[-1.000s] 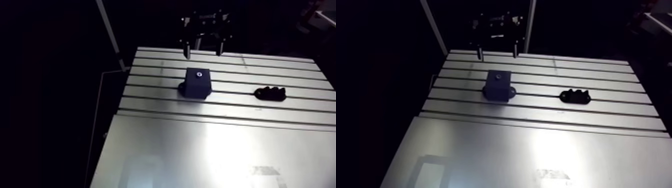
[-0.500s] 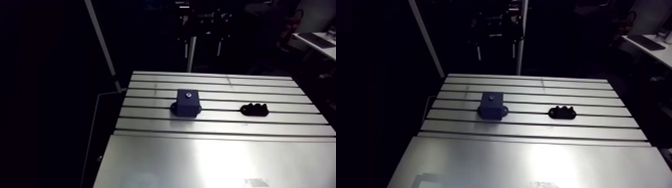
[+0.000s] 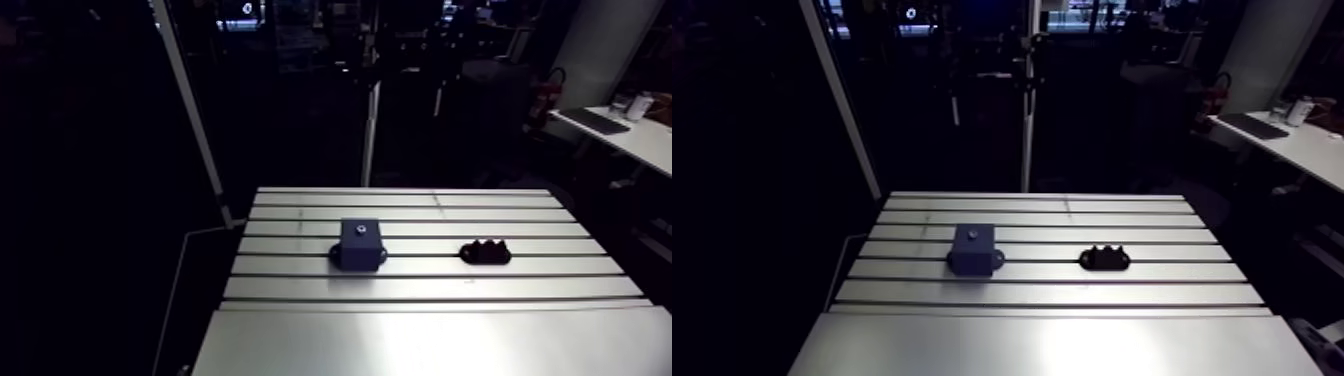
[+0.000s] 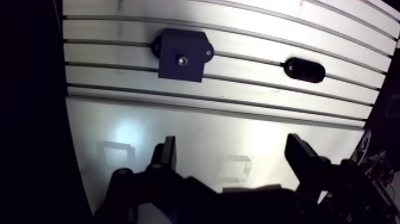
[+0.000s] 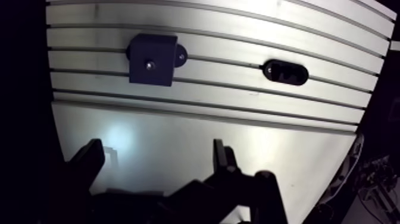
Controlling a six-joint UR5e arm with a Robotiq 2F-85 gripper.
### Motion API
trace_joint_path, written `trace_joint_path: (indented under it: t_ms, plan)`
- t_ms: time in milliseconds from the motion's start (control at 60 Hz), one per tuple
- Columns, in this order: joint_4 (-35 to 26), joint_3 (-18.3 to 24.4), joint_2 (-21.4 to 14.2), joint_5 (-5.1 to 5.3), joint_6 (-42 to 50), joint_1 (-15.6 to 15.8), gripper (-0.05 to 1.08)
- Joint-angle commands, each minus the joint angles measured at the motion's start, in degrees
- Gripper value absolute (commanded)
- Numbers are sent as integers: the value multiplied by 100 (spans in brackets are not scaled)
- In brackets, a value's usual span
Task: Pick up the M10 bolt and insert it into the hole until fully seated.
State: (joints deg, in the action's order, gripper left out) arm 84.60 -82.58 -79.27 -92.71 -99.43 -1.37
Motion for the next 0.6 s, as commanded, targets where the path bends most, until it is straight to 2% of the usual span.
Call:
trace_joint_path:
  t_ms: [17, 600]
  plan:
    - [-238, 26, -645, 30, 16, -137, 0]
    - [-388, 9, -709, 47, 7, -144, 0]
